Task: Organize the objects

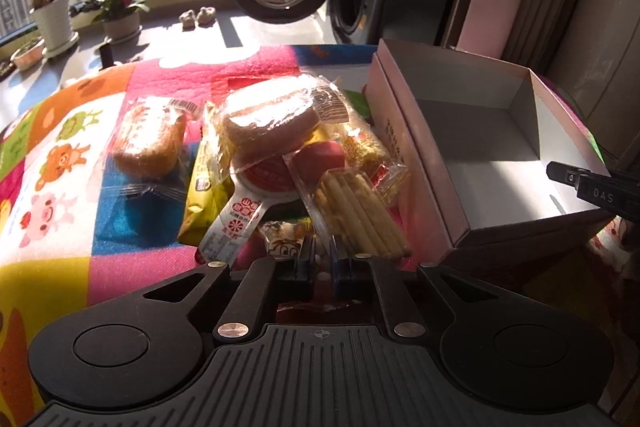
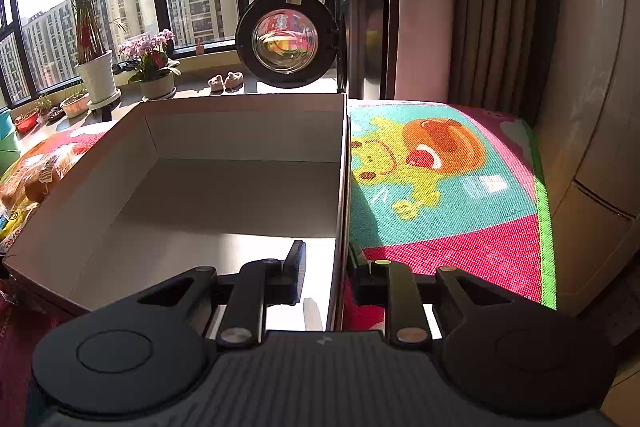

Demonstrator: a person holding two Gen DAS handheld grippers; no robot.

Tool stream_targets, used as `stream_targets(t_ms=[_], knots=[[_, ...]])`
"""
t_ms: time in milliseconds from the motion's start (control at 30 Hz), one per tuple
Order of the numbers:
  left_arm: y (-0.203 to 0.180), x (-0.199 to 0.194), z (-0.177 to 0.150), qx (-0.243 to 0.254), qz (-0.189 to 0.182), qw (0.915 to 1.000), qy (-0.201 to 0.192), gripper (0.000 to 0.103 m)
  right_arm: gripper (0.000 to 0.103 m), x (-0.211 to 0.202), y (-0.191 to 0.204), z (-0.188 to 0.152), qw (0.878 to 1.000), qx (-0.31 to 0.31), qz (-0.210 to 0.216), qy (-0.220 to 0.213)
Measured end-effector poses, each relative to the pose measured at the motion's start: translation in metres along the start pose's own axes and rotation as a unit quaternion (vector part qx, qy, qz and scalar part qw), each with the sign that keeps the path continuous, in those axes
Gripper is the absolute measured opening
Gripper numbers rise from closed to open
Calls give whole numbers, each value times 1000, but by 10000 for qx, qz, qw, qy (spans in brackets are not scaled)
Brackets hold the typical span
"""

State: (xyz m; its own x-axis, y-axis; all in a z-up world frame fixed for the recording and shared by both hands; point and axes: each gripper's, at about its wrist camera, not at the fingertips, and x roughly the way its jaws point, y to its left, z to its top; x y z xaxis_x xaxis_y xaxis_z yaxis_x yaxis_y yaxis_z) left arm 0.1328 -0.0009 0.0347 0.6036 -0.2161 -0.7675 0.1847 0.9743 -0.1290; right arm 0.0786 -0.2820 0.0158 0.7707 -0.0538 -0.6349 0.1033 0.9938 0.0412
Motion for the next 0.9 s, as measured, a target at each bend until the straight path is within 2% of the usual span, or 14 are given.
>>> stream_targets(t_ms=[67,100,167,267,333,400,433,500,533,633,667,733,867,900], knots=[[13,-7,3,-419,-315,9986,-84,10,22,-2,-1,-2,10000,2,15,1],[17,-12,4,-419,-359,9983,-193,12,22,-2,-1,-2,10000,3,32,1],[24,-27,6,-160,-12,9982,-582,16,22,-2,-3,-2,10000,11,69,16],[45,-41,15,267,808,9897,-1155,16,23,0,-2,-1,10000,-15,44,30],[65,-36,25,345,1072,9859,-1239,16,24,2,-1,0,10000,-46,31,38],[89,-22,34,176,1030,9894,-1013,17,25,3,-1,0,10000,-50,28,54],[99,-15,37,22,1020,9923,-708,17,25,3,-2,0,10000,-40,25,77],[112,-4,35,-180,690,9974,-91,17,25,2,-2,-2,9999,7,23,114],[112,-5,27,-78,508,9987,25,17,26,2,-3,-2,9999,22,41,135],[97,-2,-5,519,358,9975,308,17,27,4,-3,-1,9998,6,27,191],[90,-3,-14,767,426,9961,78,18,28,5,-1,0,9998,-19,6,202],[81,-4,-24,1023,575,9931,-77,17,29,5,1,0,9997,-61,-34,221],[71,0,-23,1104,798,9902,-293,17,30,5,1,0,9996,-64,-60,256],[71,1,-22,1077,774,9906,-337,13,30,4,1,0,9996,-50,-67,264]])
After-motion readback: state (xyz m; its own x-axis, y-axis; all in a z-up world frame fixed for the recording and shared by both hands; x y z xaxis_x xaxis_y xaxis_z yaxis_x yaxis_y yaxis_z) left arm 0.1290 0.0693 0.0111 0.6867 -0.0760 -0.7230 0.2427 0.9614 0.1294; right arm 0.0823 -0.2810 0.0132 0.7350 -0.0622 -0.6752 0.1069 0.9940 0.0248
